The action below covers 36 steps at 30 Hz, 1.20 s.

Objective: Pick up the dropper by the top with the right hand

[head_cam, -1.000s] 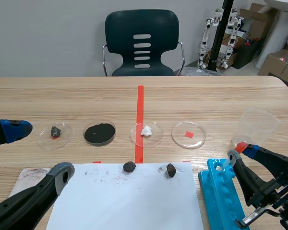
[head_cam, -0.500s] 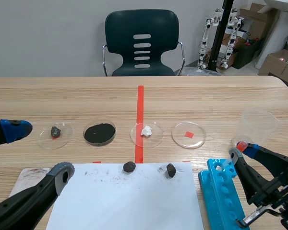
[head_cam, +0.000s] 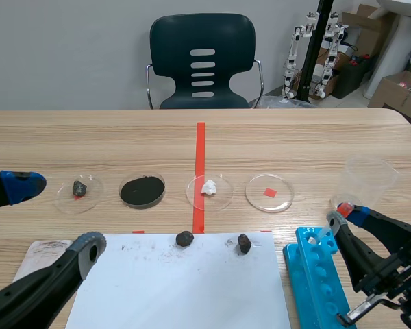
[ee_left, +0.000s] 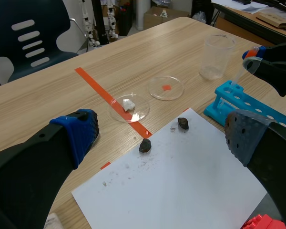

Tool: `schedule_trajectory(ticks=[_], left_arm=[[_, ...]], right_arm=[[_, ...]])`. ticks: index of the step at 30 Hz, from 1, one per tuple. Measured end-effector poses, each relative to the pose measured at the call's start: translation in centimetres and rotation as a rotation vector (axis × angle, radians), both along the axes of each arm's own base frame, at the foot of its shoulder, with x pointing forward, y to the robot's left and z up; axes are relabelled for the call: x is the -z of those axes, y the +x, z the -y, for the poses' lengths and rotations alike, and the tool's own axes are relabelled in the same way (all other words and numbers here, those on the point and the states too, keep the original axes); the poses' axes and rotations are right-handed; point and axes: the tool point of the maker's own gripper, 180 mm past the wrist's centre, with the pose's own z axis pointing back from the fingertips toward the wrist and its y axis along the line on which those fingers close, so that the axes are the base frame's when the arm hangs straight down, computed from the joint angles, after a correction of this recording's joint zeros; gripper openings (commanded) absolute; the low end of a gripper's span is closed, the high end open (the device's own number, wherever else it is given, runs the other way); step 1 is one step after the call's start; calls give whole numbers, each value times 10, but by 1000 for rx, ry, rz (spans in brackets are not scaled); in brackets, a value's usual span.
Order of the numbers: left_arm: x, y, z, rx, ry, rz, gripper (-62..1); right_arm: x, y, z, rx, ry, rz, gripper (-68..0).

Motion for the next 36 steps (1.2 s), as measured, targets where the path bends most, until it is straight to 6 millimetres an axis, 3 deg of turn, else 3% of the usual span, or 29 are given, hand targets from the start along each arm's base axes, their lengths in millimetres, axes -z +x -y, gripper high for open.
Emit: schedule_trajectory(ticks=[8, 19, 36], left_arm=[[0, 0, 0, 0, 0, 0, -50], [0, 0, 0, 0, 0, 0, -50], [0, 0, 0, 0, 0, 0, -50]], right_arm=[[-1, 11, 7, 53, 16, -61, -565], [-10, 22, -7, 40, -79, -111, -565], [-55, 24, -19, 9, -105, -6, -565]])
